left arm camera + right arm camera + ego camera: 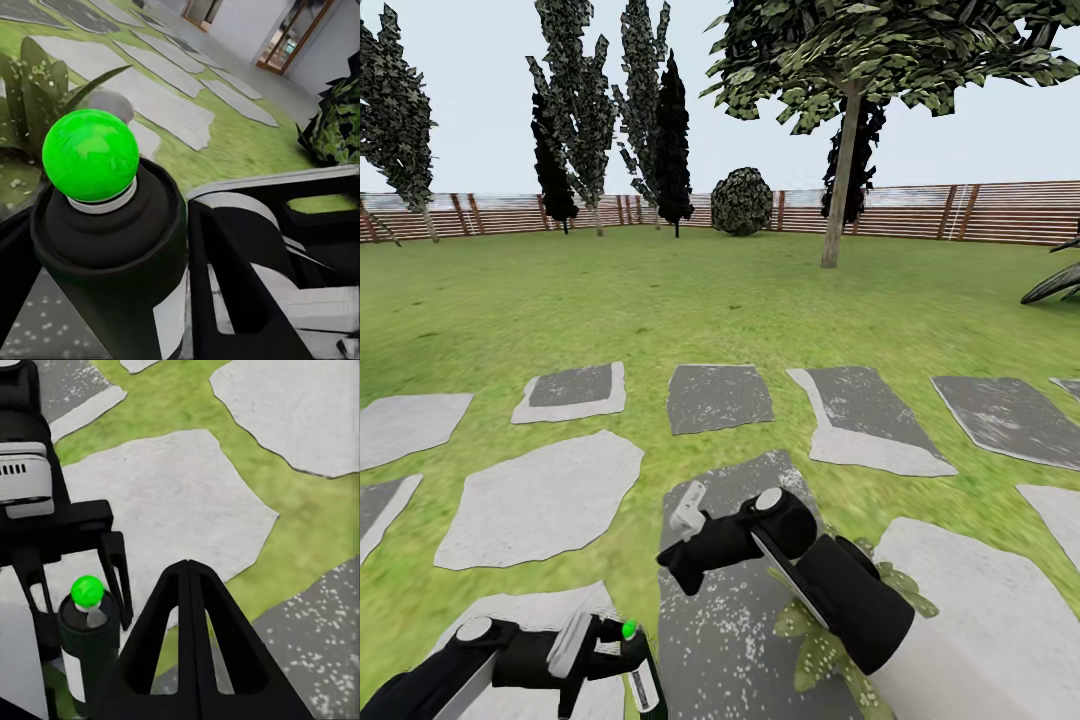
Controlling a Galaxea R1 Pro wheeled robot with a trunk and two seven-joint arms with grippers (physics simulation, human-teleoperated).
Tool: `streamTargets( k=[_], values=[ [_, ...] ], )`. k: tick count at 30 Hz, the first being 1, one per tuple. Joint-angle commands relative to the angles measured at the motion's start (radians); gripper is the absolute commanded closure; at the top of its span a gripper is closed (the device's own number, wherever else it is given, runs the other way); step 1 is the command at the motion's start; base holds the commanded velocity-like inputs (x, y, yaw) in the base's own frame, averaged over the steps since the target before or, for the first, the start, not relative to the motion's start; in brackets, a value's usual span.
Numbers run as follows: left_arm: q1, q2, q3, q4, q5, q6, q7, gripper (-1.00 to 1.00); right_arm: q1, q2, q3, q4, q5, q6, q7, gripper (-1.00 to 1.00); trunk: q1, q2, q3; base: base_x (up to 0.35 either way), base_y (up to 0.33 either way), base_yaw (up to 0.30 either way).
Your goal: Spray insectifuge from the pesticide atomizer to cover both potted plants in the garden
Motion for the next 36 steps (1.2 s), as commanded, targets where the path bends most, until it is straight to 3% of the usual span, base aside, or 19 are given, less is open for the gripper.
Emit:
streamTargets(
  k=[1,6,16,19,24,28,36],
  values=[
    [0.006,0.006,0.000,0.000,0.006,0.000,-0.006,1.00,0.000,-0.001,0.000,0.001,0.004,0.000,0.000,1.00,0.000,0.000,0.000,0.000,0.000,0.000],
    [0.012,0.005,0.000,-0.001,0.032,0.007,-0.029,1.00,0.000,0.004,0.015,0.005,0.006,0.001,-0.001,1.00,0.000,0.000,0.000,0.000,0.000,0.000],
    [0.012,0.002,0.000,-0.010,0.036,0.030,-0.030,1.00,0.000,0.004,0.080,0.026,0.006,0.023,0.000,1.00,0.000,0.000,0.000,0.000,0.000,0.000],
    [0.012,0.001,0.000,-0.015,0.090,0.032,-0.031,1.00,0.000,0.004,0.088,0.031,0.008,0.041,-0.002,1.00,0.000,0.000,0.000,0.000,0.000,0.000],
    [0.012,-0.008,-0.001,-0.050,0.107,0.034,-0.029,1.00,-0.001,0.004,0.133,0.034,0.008,0.053,-0.002,1.00,0.000,0.000,0.000,0.000,0.000,0.000],
    [0.012,-0.024,-0.001,-0.061,0.109,0.035,-0.021,1.00,0.000,0.004,0.137,0.033,0.008,0.053,-0.002,1.00,0.000,0.000,0.000,0.000,0.000,0.000],
    [0.012,-0.025,0.001,-0.054,0.109,0.054,-0.012,1.00,0.000,0.004,0.136,0.033,0.008,0.054,-0.002,1.00,0.000,0.000,0.000,0.000,0.000,0.000]
  ],
)
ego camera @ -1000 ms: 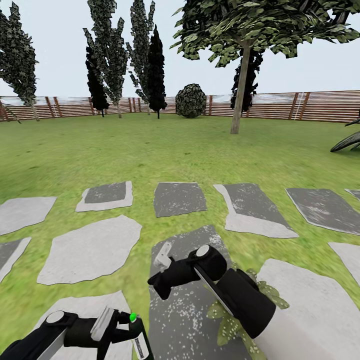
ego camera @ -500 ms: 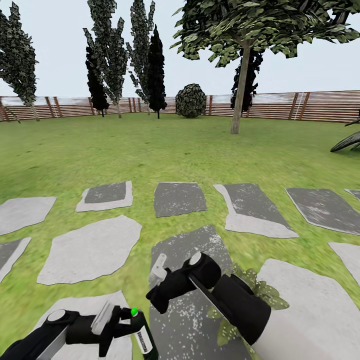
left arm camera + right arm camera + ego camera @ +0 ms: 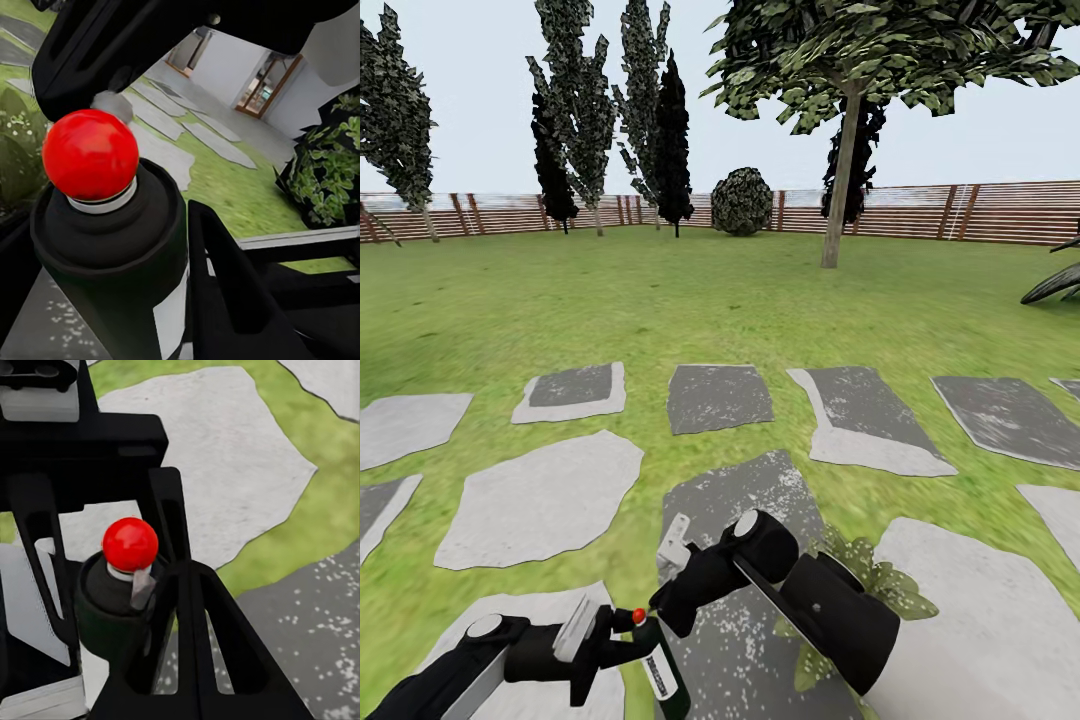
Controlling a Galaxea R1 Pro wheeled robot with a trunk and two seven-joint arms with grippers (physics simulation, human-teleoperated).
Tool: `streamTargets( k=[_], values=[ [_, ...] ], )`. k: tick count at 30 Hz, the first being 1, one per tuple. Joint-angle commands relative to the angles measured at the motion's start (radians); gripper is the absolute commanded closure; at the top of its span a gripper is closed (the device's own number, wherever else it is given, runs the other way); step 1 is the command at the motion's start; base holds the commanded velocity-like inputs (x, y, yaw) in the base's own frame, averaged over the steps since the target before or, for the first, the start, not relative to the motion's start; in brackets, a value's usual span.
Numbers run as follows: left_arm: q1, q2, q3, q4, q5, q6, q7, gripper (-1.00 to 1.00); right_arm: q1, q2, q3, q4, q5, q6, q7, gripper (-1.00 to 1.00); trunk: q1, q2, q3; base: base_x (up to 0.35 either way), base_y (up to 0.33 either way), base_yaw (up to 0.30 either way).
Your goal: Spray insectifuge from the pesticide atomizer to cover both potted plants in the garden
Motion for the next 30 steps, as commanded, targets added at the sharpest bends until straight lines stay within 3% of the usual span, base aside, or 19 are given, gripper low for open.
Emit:
streamTargets(
  k=[1,8,11,14,16,17,18,19,20,22,24,25,27,28,30],
  values=[
    [0.000,0.000,0.000,0.000,0.000,0.000,0.002,1.00,0.000,0.000,0.000,0.000,0.000,0.000,0.000,1.00,0.000,0.000,0.000,0.000,0.000,0.000],
    [0.003,0.008,0.016,0.003,0.001,-0.008,-0.004,1.00,0.000,-0.002,-0.011,0.001,0.001,-0.008,-0.008,1.00,0.000,0.000,0.000,0.000,0.000,0.000],
    [0.010,0.009,0.018,0.078,0.015,-0.017,-0.006,1.00,0.000,-0.008,-0.061,0.012,0.005,-0.016,-0.025,1.00,0.000,0.000,0.000,0.000,0.000,0.000],
    [0.010,0.005,0.019,0.122,0.038,-0.018,0.004,1.00,0.000,-0.013,-0.096,0.014,0.005,-0.019,-0.086,1.00,0.000,0.000,0.000,0.000,0.000,0.000],
    [0.011,0.002,0.020,0.184,0.035,-0.021,0.008,1.00,0.000,-0.014,-0.126,0.014,0.005,-0.019,-0.104,1.00,0.000,0.000,0.000,0.000,0.000,0.000],
    [0.011,0.001,0.020,0.192,0.032,-0.034,0.009,1.00,0.000,-0.014,-0.129,0.015,0.005,-0.019,-0.106,1.00,0.000,0.000,0.000,0.000,0.000,0.000],
    [0.011,0.000,0.021,0.212,0.036,-0.150,0.022,1.00,0.000,-0.016,-0.147,0.016,0.006,-0.018,-0.108,1.00,0.000,0.000,0.000,0.000,0.000,0.000],
    [0.011,-0.003,0.021,0.246,0.043,-0.184,0.050,1.00,0.000,-0.018,-0.161,0.017,0.006,-0.018,-0.109,1.00,0.000,0.000,0.000,0.000,0.000,0.000],
    [0.010,-0.010,0.022,0.309,0.058,-0.205,0.093,1.00,0.000,-0.018,-0.185,0.021,0.005,-0.019,-0.116,1.00,0.000,0.000,0.000,0.000,0.000,0.000],
    [0.010,-0.026,0.021,0.387,0.072,-0.220,0.123,1.00,0.000,-0.016,-0.252,0.022,0.007,-0.019,-0.154,1.00,0.000,0.000,0.000,0.000,0.000,0.000],
    [0.011,-0.029,0.022,0.409,0.075,-0.242,0.145,1.00,0.000,-0.010,-0.282,0.021,0.008,-0.021,-0.214,1.00,0.000,0.000,0.000,0.000,0.000,0.000],
    [0.013,-0.028,0.024,0.424,0.081,-0.263,0.187,1.00,0.001,-0.008,-0.287,0.020,0.004,-0.031,-0.250,1.00,0.000,0.000,0.000,0.000,0.000,0.000],
    [0.039,-0.029,0.027,0.482,0.140,-0.286,0.372,1.00,0.002,-0.005,-0.288,0.026,0.000,-0.063,-0.288,1.00,0.000,0.000,0.000,0.000,0.000,0.130],
    [0.056,-0.029,0.028,0.511,0.243,-0.285,0.469,1.00,0.003,-0.005,-0.286,0.029,0.002,-0.073,-0.296,1.00,0.000,0.000,0.000,0.000,0.000,0.232],
    [0.068,-0.028,0.025,0.539,0.421,-0.274,0.527,1.00,0.003,-0.004,-0.282,0.041,0.004,-0.078,-0.305,1.00,0.000,0.000,0.000,0.000,0.000,0.257]
  ],
)
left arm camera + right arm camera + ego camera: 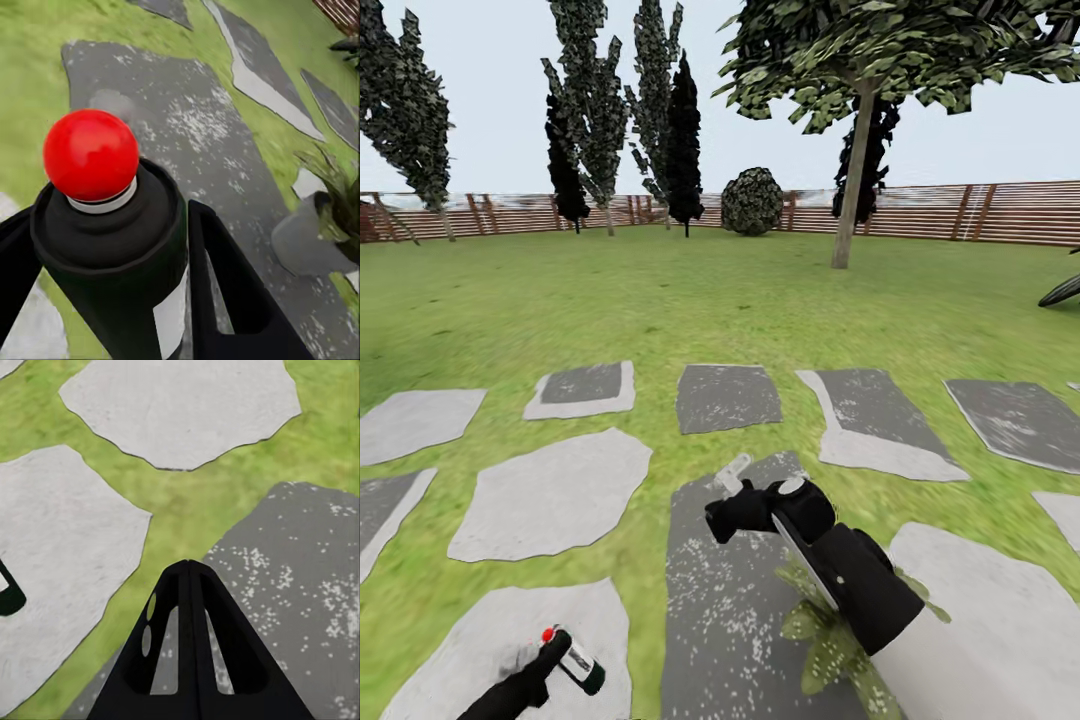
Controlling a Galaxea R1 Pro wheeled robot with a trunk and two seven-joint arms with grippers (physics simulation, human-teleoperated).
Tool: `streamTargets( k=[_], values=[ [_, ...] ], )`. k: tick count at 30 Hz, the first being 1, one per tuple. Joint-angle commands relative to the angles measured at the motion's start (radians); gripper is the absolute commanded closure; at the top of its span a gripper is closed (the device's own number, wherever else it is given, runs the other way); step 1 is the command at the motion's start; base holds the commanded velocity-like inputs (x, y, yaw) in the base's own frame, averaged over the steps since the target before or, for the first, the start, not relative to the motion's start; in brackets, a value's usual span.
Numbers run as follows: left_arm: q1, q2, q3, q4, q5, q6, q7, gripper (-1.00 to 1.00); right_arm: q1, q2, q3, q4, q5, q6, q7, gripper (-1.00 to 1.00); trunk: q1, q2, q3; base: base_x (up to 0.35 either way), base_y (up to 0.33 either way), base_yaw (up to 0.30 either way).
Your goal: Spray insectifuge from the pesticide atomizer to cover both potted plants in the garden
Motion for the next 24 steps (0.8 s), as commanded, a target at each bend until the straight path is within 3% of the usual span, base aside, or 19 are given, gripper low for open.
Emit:
streamTargets(
  k=[1,2,3,4,5,6,7,9,10,11,14,15,17,20,22,23,24],
  values=[
    [0.004,0.013,-0.013,0.012,0.093,0.004,0.074,1.00,0.000,0.020,0.004,0.055,0.001,-0.007,-0.036,1.00,0.000,0.000,0.000,0.000,0.000,0.272],
    [0.004,0.014,-0.015,0.007,0.093,0.005,0.137,1.00,0.000,0.034,0.004,0.059,0.001,-0.010,-0.054,1.00,0.000,0.000,0.000,0.000,0.000,0.272],
    [0.004,0.012,-0.022,-0.007,0.081,0.009,0.235,1.00,0.000,0.051,0.004,0.066,0.001,-0.013,-0.078,1.00,0.000,0.000,0.000,0.000,0.000,0.273],
    [0.008,0.016,-0.031,-0.036,0.056,0.007,0.348,1.00,0.000,0.065,0.030,0.073,0.001,-0.016,-0.099,1.00,0.000,0.000,0.000,0.000,0.000,0.273],
    [0.014,0.019,-0.031,-0.041,0.055,0.005,0.353,1.00,0.000,0.066,0.036,0.075,0.000,-0.016,-0.101,1.00,0.000,0.000,0.000,0.000,0.000,0.273],
    [0.018,0.031,-0.023,-0.163,0.053,0.061,0.396,1.00,0.000,0.068,0.040,0.082,0.001,-0.016,-0.107,1.00,0.000,0.000,0.000,0.000,0.000,0.273],
    [0.018,0.071,-0.020,-0.297,0.053,0.154,0.487,1.00,0.000,0.068,0.038,0.080,0.003,-0.016,-0.111,1.00,0.000,0.000,0.000,0.000,0.000,0.273],
    [0.018,0.114,-0.020,-0.505,0.054,0.253,0.712,1.00,0.000,0.067,0.032,0.065,0.005,-0.016,-0.111,1.00,0.000,0.000,0.000,0.000,0.000,0.273],
    [0.019,0.121,-0.024,-0.593,0.057,0.280,0.869,1.00,0.000,0.067,0.028,0.059,0.004,-0.016,-0.124,1.00,0.000,0.000,0.000,0.000,0.000,0.273],
    [0.019,0.124,-0.026,-0.633,0.057,0.292,0.977,1.00,0.000,0.067,0.026,0.058,0.001,-0.016,-0.174,1.00,0.000,0.000,0.000,0.000,0.000,0.273],
    [0.021,0.136,-0.046,-0.673,0.053,0.302,1.049,1.00,0.000,0.068,0.025,0.057,-0.010,-0.047,-0.315,1.00,0.000,0.000,0.000,0.000,0.000,0.273],
    [0.021,0.151,-0.079,-0.677,0.024,0.307,1.054,1.00,0.000,0.070,0.025,0.060,-0.012,-0.062,-0.330,1.00,0.000,0.000,0.000,0.000,0.000,0.273],
    [0.023,0.175,-0.113,-0.680,-0.015,0.303,1.058,1.00,0.000,0.089,0.008,0.077,-0.019,-0.095,-0.338,1.00,0.000,0.000,0.000,0.000,0.082,0.184],
    [0.028,0.180,-0.122,-0.680,-0.026,0.301,1.061,1.00,0.000,0.128,-0.040,0.199,-0.034,-0.177,-0.341,1.00,0.000,0.000,0.000,0.041,0.247,0.034],
    [0.036,0.181,-0.122,-0.679,-0.028,0.300,1.061,1.00,-0.002,0.142,-0.051,0.255,-0.035,-0.218,-0.341,1.00,0.000,0.000,0.000,0.073,0.282,0.005],
    [0.045,0.183,-0.122,-0.674,-0.025,0.299,1.062,1.00,-0.003,0.146,-0.054,0.267,-0.035,-0.230,-0.342,-1.00,0.000,0.000,0.000,0.078,0.292,0.000],
    [0.048,0.183,-0.121,-0.674,-0.024,0.298,1.062,1.00,-0.003,0.147,-0.054,0.265,-0.035,-0.226,-0.342,-1.00,0.000,0.000,0.000,0.078,0.296,0.000]
  ],
)
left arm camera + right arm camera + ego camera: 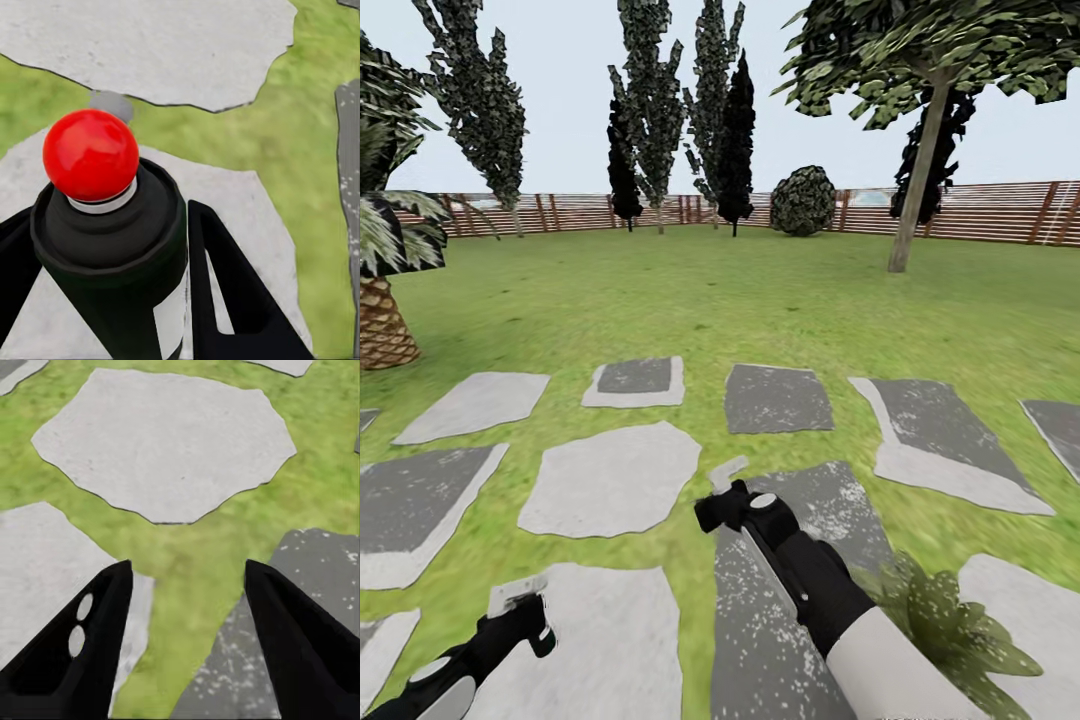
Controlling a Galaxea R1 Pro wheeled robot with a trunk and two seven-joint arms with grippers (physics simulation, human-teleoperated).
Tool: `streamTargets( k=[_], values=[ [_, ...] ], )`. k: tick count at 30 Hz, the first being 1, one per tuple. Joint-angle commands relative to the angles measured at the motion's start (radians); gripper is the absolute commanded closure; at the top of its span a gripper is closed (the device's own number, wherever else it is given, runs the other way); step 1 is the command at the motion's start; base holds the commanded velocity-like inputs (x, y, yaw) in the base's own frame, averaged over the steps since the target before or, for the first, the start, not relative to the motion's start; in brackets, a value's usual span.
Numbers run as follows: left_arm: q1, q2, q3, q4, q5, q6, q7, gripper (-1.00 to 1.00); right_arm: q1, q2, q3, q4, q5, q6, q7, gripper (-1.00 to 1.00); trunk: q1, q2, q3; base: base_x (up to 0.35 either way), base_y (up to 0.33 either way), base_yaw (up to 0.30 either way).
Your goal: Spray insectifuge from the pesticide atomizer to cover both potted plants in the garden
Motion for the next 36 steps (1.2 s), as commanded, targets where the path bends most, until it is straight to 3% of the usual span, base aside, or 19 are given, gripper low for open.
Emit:
streamTargets(
  k=[1,5,10,11,13,15,16,19,26,28,29,32,36],
  values=[
    [0.002,0.000,0.001,0.000,0.000,-0.001,0.000,1.00,0.000,0.000,0.000,-0.005,0.000,0.002,0.000,-1.00,0.000,0.000,0.000,0.078,0.298,0.000],
    [0.009,0.002,0.005,-0.001,0.003,-0.005,0.000,1.00,0.001,0.002,0.001,-0.082,-0.004,0.065,-0.001,-1.00,0.000,0.000,0.000,0.078,0.299,0.043],
    [0.027,0.003,0.007,-0.009,-0.003,-0.010,0.004,1.00,0.000,0.004,0.004,-0.068,-0.007,0.120,-0.008,-1.00,0.000,0.000,0.000,0.038,0.218,0.243],
    [0.049,0.010,0.009,-0.042,-0.005,-0.047,0.018,1.00,0.000,0.004,0.004,-0.063,-0.005,0.120,-0.009,-1.00,0.000,0.000,0.000,0.001,0.012,0.268],
    [0.097,0.030,0.010,-0.134,-0.002,-0.124,0.094,1.00,0.000,0.005,0.004,-0.049,-0.003,0.118,-0.010,-1.00,0.000,0.000,0.000,0.000,0.005,0.269],
    [0.144,0.041,0.010,-0.246,-0.001,-0.157,0.270,1.00,0.000,0.005,0.004,-0.042,-0.002,0.118,-0.021,-1.00,0.000,0.000,0.000,0.000,0.001,0.270],
    [0.153,0.043,0.007,-0.272,-0.003,-0.162,0.318,1.00,0.000,0.005,0.005,-0.041,-0.003,0.117,-0.036,-1.00,0.000,0.000,0.000,0.000,0.001,0.270],
    [0.161,0.045,0.004,-0.307,-0.001,-0.147,0.371,1.00,0.000,0.005,0.009,-0.041,-0.005,0.115,-0.075,-1.00,0.000,0.000,0.000,0.000,0.000,0.270],
    [0.162,0.037,0.050,-0.331,-0.001,-0.072,0.379,1.00,-0.001,0.005,0.011,-0.046,-0.003,0.115,-0.076,-1.00,0.000,0.000,0.000,0.000,0.000,0.270],
    [0.162,0.025,0.047,-0.326,-0.005,-0.069,0.372,1.00,-0.001,0.004,0.002,-0.058,-0.001,0.122,-0.077,-1.00,0.000,0.000,0.000,0.000,0.000,0.270],
    [0.162,0.001,0.042,-0.300,-0.016,-0.071,0.364,1.00,0.000,0.003,0.001,-0.061,0.000,0.123,-0.077,-1.00,0.000,0.000,0.000,0.000,0.000,0.270],
    [0.162,-0.010,0.042,-0.301,-0.034,-0.064,0.361,1.00,-0.001,0.003,0.003,-0.061,0.000,0.124,-0.077,-1.00,0.000,0.000,0.000,0.000,0.000,0.270],
    [0.180,-0.020,0.049,-0.286,-0.036,-0.060,0.233,1.00,0.000,0.003,0.000,-0.060,0.002,0.144,-0.078,-1.00,0.000,0.000,0.000,0.000,0.000,0.270]
  ],
)
